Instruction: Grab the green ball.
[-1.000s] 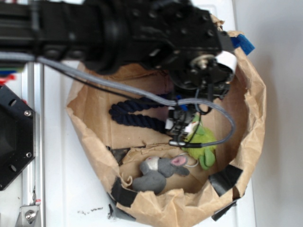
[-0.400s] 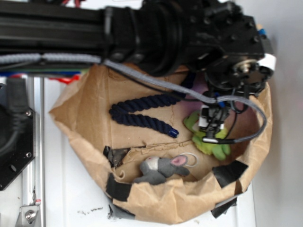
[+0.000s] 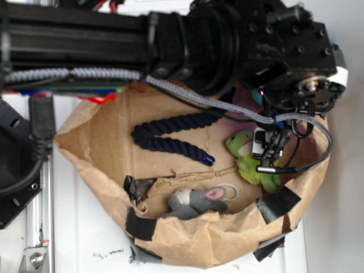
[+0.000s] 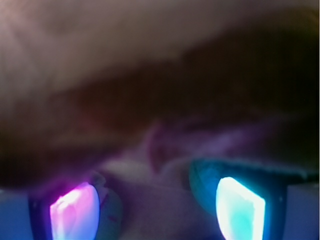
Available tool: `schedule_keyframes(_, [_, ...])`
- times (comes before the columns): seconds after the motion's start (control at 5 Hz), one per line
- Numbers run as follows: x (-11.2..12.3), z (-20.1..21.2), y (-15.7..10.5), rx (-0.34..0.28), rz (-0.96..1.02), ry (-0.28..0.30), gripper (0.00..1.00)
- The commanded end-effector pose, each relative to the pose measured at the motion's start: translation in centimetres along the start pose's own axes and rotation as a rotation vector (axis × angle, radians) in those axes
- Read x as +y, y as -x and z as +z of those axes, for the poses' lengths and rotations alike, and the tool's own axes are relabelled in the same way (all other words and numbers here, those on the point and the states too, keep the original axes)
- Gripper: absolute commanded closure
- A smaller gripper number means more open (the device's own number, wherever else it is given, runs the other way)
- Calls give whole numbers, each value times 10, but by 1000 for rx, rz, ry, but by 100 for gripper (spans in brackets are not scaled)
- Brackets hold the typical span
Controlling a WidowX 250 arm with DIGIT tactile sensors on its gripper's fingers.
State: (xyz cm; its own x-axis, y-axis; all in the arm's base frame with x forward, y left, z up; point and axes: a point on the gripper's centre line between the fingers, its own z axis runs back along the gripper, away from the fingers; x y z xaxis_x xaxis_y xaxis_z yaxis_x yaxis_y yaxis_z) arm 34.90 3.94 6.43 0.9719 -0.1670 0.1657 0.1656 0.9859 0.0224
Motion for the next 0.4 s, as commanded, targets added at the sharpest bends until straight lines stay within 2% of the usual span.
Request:
schedule_keyframes(0.0, [16,35,14,-27,9,-1,0])
schedule_keyframes(0.2, [20,38,26,-11,8,-9,0])
